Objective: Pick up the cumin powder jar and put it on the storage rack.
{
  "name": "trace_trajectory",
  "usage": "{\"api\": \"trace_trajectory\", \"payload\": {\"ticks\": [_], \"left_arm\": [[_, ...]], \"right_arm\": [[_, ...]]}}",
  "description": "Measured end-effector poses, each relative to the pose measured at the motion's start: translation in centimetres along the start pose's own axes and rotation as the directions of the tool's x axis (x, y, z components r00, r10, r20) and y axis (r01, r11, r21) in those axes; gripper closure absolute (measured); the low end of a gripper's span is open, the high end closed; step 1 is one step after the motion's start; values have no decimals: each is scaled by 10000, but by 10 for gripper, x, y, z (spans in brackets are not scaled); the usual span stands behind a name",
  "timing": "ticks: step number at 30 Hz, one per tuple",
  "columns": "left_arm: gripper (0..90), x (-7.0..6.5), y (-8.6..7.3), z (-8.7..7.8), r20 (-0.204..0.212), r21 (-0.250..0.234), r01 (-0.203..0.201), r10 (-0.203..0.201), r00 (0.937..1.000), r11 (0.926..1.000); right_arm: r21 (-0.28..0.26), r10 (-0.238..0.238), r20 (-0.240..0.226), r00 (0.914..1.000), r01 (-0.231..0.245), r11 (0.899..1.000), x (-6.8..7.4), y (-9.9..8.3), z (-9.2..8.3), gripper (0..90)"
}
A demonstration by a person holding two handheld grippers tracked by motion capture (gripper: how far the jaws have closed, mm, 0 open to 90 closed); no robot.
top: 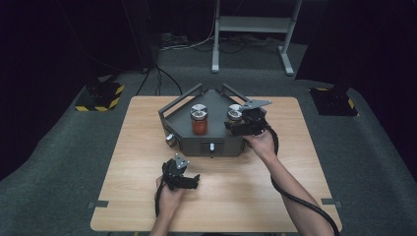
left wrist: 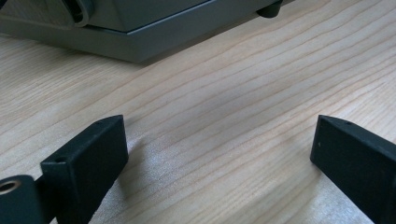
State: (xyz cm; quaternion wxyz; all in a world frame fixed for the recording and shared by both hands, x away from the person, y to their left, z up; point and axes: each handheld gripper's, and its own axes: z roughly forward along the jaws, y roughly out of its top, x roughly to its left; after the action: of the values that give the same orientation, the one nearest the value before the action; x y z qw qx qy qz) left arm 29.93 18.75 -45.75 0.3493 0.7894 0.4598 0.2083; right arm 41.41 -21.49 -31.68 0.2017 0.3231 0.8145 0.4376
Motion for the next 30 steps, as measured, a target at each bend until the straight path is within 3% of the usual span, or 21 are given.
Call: {"api": "trace_trajectory", "payload": {"ticks": [4,17,30], "left_arm": [[40,0,0,0,0,-3,10,-10,10000,10000],[40,0,0,0,0,-9,12,-12,10000,10000],[40,0,0,0,-3,-6,11,-11,10000,10000]], "right_arm": [[-19,37,3,10000,-37,10000,0,-1,0,300],[-130,160,145,9998,-158,9998,1,-5,-2,93],[-526,341,-121,9993,-347,9980,-4,-24,-14,74]]}}
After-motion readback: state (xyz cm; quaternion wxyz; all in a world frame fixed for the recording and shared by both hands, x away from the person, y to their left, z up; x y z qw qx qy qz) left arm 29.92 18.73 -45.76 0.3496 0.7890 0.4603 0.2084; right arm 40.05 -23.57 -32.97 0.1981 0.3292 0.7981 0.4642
